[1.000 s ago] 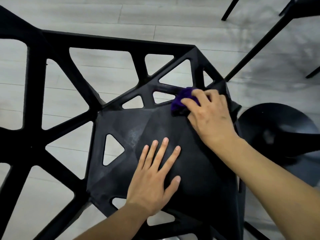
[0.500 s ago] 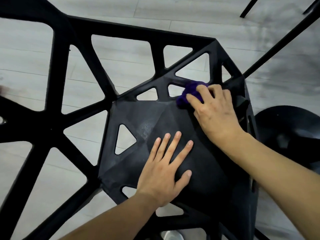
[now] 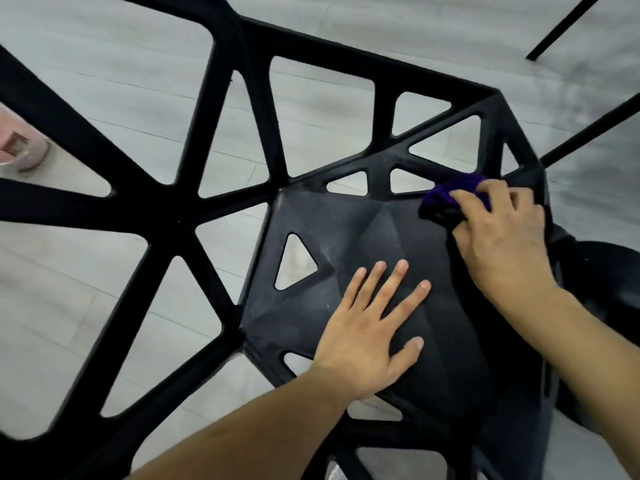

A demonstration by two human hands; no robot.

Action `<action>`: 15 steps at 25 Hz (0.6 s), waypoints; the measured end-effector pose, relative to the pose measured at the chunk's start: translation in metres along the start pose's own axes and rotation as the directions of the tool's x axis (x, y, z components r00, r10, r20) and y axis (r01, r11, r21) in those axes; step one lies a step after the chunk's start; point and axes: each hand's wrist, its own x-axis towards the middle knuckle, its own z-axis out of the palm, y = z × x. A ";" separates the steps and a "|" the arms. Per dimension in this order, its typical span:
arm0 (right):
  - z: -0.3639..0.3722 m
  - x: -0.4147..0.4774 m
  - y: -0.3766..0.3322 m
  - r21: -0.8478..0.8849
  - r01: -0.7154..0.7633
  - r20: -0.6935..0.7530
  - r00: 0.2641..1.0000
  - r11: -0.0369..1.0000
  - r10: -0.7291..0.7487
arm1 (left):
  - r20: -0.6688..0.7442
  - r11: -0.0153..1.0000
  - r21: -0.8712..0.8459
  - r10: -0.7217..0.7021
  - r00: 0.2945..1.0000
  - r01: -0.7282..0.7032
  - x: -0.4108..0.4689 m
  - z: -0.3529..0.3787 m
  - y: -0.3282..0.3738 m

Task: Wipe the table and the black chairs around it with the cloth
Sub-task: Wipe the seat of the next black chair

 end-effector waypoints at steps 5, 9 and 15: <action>0.002 0.000 -0.025 0.036 -0.150 -0.004 0.989 0.988 0.150 | -0.031 0.998 -0.058 -0.037 0.999 0.035 -0.010 -0.008 -0.009; 0.028 0.001 -0.104 0.170 0.042 0.026 0.999 0.985 -0.047 | -0.164 0.901 -0.086 -0.434 0.886 0.425 -0.043 -0.035 -0.040; 0.035 -0.016 -0.171 0.265 0.181 0.000 0.982 0.947 -0.188 | -0.062 0.677 -0.325 -0.712 0.699 0.660 -0.049 -0.071 -0.058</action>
